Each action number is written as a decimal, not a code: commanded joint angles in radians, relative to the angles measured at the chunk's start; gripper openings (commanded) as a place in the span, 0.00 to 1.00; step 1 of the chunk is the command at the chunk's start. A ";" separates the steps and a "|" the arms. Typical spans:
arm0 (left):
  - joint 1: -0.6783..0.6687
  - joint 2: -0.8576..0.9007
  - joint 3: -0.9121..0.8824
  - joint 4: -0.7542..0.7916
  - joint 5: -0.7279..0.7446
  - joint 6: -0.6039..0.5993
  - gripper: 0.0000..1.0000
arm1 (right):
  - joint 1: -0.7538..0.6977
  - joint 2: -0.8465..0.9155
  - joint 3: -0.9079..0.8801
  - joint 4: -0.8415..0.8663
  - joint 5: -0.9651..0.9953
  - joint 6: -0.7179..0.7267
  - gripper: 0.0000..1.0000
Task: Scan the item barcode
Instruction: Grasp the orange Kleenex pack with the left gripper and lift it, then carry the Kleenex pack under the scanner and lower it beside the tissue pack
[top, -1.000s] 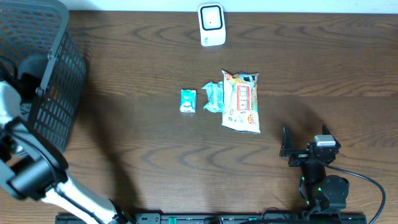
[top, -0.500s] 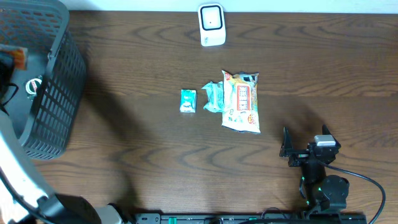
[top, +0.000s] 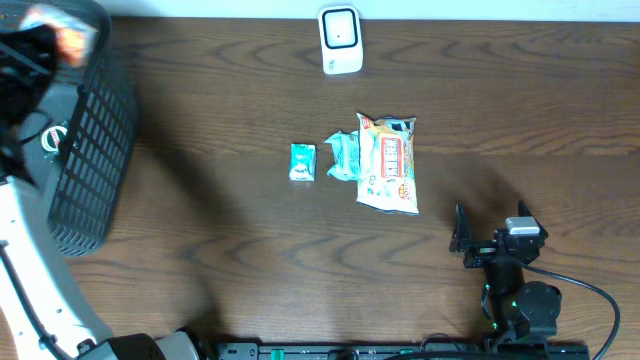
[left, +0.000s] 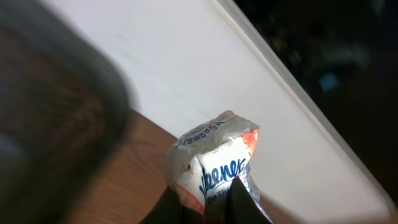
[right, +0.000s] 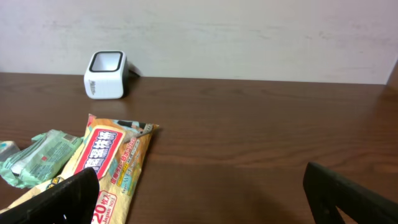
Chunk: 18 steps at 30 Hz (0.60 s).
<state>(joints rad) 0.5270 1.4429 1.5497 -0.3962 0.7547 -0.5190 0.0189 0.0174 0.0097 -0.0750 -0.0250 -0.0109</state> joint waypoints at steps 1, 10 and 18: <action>-0.120 -0.005 0.005 -0.014 0.092 0.198 0.07 | 0.006 -0.003 -0.003 -0.002 0.007 0.002 0.99; -0.410 0.039 0.005 -0.226 0.087 0.595 0.07 | 0.006 -0.003 -0.003 -0.002 0.007 0.002 0.99; -0.615 0.161 0.005 -0.330 -0.385 0.715 0.08 | 0.006 -0.003 -0.003 -0.002 0.007 0.002 0.99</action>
<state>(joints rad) -0.0395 1.5543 1.5497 -0.7120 0.6174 0.0948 0.0189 0.0177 0.0097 -0.0750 -0.0250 -0.0113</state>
